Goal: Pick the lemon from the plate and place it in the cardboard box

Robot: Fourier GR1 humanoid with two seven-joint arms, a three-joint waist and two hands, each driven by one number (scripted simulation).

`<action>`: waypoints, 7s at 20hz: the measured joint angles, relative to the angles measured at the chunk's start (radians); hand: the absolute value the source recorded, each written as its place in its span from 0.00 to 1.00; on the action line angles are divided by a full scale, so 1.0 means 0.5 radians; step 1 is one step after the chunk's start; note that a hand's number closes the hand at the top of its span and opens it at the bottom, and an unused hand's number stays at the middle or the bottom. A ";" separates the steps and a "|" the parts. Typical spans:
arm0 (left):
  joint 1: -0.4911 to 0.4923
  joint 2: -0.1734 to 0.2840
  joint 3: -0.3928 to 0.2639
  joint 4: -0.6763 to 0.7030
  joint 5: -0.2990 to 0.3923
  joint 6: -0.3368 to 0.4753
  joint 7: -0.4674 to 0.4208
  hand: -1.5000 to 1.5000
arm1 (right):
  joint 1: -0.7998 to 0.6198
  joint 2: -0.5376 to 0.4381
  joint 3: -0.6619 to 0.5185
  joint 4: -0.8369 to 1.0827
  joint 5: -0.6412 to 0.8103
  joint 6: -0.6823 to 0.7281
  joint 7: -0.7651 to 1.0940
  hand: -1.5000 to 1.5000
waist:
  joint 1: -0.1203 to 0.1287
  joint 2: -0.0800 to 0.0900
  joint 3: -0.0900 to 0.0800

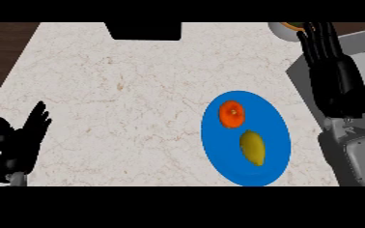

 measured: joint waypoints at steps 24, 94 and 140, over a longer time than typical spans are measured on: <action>-0.361 -0.135 -0.566 -0.444 -0.263 -0.294 -0.204 0.50 | 1.131 -0.393 0.809 -0.096 2.236 -0.624 0.822 0.00 | -0.130 -0.031 0.028; -0.444 -0.636 -0.290 -0.449 -0.723 -0.698 -0.090 0.50 | 0.830 0.640 0.606 0.145 2.837 0.600 1.596 1.00 | 0.008 -0.018 0.036; -0.345 -0.631 -0.202 -0.479 -0.748 -0.697 -0.123 0.50 | 1.916 -1.431 -1.318 0.155 0.309 0.696 -2.039 1.00 | -0.105 -0.019 0.053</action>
